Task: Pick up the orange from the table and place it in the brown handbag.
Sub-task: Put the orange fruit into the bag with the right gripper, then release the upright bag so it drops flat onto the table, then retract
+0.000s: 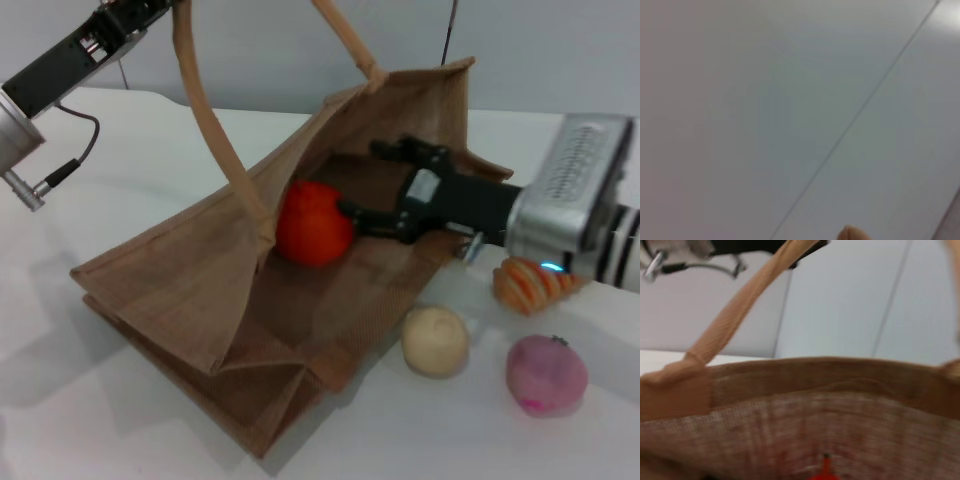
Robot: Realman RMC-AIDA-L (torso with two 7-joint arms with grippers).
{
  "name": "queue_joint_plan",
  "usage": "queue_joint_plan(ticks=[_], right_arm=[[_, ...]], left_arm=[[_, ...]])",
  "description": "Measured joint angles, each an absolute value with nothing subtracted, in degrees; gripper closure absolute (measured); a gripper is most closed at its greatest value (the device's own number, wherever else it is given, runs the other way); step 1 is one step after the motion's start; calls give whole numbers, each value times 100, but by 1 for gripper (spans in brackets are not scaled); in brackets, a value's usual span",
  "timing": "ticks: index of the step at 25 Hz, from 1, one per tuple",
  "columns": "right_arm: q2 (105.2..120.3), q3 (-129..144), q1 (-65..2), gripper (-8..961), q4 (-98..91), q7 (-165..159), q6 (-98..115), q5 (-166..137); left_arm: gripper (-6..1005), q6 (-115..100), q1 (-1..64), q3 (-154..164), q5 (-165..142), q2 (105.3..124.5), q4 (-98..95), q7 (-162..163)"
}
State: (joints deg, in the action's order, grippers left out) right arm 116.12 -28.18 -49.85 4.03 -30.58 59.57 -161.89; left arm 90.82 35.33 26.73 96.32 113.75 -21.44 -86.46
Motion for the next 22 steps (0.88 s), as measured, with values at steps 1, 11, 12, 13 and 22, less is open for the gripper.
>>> queue_joint_plan(ticks=[1,11,12,13,22], right_arm=[[11612,-2920,-4921,138,310,-3058,6073,-16190],[11601,-4170,-4350,77,-446,-3057,6874,-16189],[11602,-4302,-4298,76,-487,-3046,6938,-16189],[11602,-4430,-4250,76,-516,-3032,7019,-16189],[11601,-4943,-4100,78,-551,-2937,7210,-16188]], left_arm=[[880,9017,3536,2672,9629,11357,-2100,-8669],[865,8231,3565,2723,9572,11353,-1982,-9009],[860,8152,3566,2742,9566,11358,-1979,-9067],[855,8086,3568,2747,9565,11368,-1964,-9133],[759,7597,3634,2757,9562,11386,-1667,-9779]])
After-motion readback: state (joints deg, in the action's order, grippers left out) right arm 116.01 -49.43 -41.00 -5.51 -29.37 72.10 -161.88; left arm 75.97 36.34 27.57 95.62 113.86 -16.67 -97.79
